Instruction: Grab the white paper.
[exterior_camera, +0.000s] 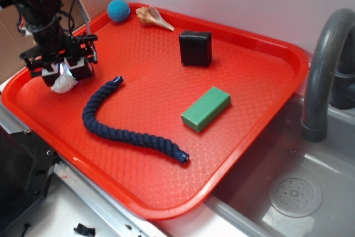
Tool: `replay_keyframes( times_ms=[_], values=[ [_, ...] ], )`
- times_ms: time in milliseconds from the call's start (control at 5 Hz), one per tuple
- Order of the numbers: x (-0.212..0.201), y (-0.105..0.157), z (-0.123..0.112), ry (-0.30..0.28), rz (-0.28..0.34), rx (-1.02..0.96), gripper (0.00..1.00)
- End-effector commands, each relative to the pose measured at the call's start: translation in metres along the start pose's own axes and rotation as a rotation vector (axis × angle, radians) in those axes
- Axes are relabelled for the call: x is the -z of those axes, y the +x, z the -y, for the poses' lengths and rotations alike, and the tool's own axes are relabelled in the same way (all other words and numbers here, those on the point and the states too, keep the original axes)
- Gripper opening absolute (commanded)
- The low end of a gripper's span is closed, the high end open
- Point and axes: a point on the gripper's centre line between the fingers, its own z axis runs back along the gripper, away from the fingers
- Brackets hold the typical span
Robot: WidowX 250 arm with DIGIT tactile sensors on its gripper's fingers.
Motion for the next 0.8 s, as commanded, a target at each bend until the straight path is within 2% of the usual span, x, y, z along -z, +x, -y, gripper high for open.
replay_keyframes(
  times_ms=[0, 200, 400, 600],
  values=[
    [-0.116, -0.028, 0.046, -0.187, -0.058, 0.414, 0.0],
    [-0.159, -0.058, 0.054, -0.261, -0.064, 0.559, 0.0],
    [-0.189, -0.08, 0.053, -0.311, -0.04, 0.637, 0.0],
    [-0.194, -0.083, 0.044, -0.267, -0.02, 0.594, 0.0]
  ],
)
